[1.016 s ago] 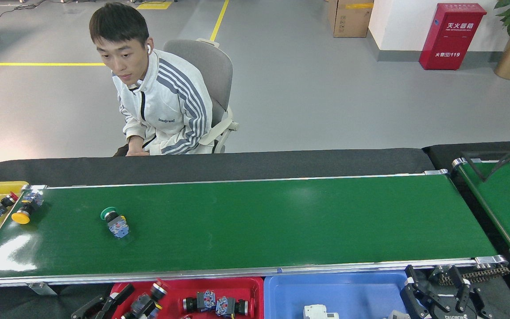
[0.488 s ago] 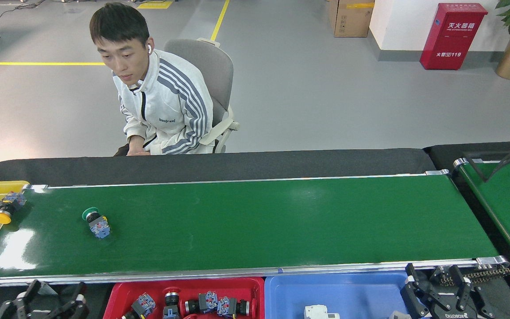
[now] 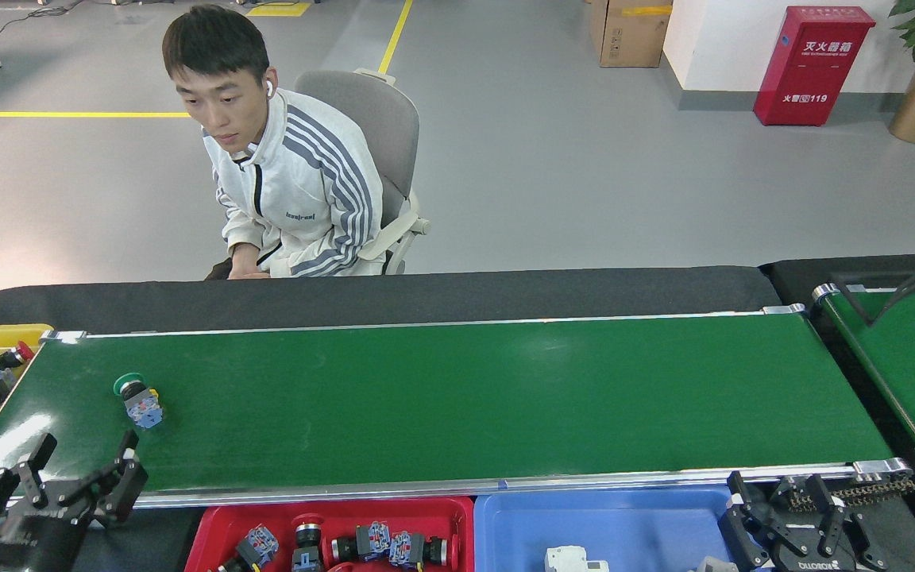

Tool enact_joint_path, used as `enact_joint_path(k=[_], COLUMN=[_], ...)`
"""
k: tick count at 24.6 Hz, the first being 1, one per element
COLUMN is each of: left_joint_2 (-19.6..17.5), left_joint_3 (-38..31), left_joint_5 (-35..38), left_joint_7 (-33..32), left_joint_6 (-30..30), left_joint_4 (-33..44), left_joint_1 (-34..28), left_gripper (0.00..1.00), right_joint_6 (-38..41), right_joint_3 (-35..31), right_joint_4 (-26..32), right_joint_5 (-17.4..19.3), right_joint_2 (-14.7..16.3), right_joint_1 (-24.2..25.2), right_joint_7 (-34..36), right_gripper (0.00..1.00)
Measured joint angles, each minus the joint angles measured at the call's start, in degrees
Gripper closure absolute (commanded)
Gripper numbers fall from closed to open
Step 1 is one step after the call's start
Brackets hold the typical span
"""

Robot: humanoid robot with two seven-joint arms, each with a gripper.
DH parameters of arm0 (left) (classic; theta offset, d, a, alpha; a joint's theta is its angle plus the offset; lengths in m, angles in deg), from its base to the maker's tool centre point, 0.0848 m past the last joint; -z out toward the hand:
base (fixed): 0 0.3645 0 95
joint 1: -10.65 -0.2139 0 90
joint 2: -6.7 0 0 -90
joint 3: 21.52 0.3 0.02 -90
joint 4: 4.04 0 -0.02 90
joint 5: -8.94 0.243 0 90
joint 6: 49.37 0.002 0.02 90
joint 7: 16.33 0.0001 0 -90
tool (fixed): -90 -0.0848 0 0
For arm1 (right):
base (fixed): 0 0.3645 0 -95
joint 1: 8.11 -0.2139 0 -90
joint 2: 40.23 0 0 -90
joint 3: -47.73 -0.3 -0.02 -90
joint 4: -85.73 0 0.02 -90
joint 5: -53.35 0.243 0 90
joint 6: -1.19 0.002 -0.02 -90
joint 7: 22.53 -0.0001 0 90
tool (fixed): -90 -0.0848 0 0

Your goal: Pick switch part from conveyor to tray

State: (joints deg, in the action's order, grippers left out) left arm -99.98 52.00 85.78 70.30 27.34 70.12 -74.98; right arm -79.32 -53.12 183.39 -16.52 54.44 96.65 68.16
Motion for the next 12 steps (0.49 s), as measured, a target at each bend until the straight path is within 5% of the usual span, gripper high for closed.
enact_joint_path(k=[12], left_joint_2=[-2.2], left_joint_3=[0.7], left_joint_5=[0.5], left_joint_7=[-1.1], left_joint_6=[0.9], left_joint_4=[-11.5], left_joint_1=[6.8], left_gripper=[0.0], right_joint_6=[-0.2], right_joint_3=[0.1], right_joint_4=[0.0], right_joint_5=[0.0], right_joint_2=[0.2], right_joint_1=[-0.2], right_joint_7=[0.0], right_gripper=[0.0])
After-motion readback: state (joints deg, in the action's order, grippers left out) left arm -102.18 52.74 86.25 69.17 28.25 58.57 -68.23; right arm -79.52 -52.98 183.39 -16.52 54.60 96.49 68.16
